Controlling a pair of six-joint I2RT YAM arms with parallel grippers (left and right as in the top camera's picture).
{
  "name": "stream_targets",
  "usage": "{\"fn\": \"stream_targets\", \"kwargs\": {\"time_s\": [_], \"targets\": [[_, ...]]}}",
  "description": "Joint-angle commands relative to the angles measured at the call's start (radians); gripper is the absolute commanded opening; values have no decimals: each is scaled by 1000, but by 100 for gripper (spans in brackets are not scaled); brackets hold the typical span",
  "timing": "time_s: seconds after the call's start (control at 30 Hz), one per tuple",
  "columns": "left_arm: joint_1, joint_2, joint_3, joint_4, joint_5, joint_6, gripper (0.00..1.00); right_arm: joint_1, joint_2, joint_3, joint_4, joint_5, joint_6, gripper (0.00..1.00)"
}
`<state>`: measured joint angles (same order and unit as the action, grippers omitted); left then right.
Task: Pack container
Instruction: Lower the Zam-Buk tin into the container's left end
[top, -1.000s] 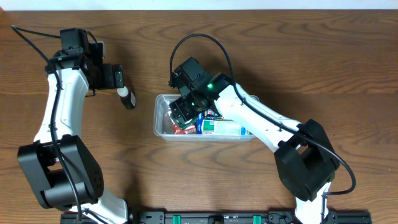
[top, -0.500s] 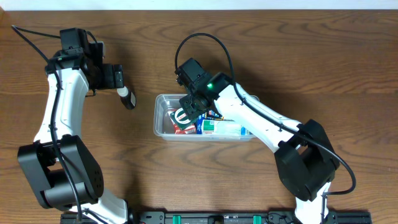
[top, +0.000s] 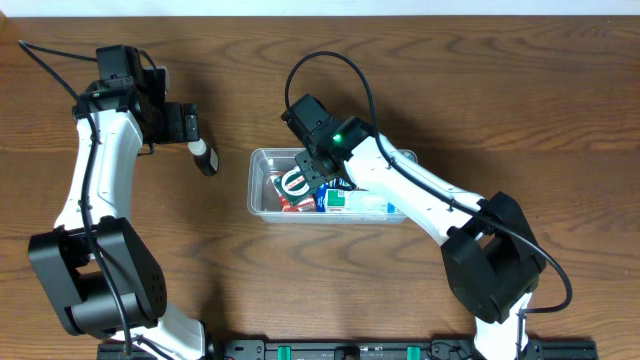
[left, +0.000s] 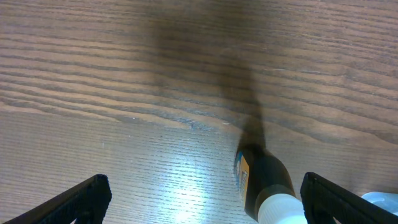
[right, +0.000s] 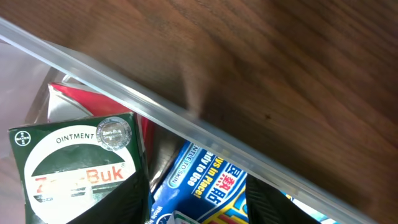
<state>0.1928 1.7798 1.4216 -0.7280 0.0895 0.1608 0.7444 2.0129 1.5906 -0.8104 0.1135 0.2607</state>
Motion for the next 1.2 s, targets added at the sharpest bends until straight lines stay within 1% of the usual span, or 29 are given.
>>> {"fn": "stream_targets", "kwargs": {"time_s": [0.0, 0.37, 0.5, 0.6, 0.93, 1.17], "targets": [[3, 10, -6, 0, -12, -2, 98, -3, -14, 7, 2, 40, 16, 48], [3, 10, -6, 0, -12, -2, 98, -1, -14, -43, 6, 39, 31, 46], [3, 10, -6, 0, -12, -2, 98, 8, -14, -43, 6, 21, 31, 39], [3, 10, -6, 0, -12, -2, 98, 23, -13, -43, 9, -13, 31, 36], [3, 10, -6, -6, -12, -2, 98, 84, -10, -43, 10, -16, 31, 36], [3, 10, -6, -11, -12, -2, 98, 83, -10, -43, 10, -18, 48, 38]]}}
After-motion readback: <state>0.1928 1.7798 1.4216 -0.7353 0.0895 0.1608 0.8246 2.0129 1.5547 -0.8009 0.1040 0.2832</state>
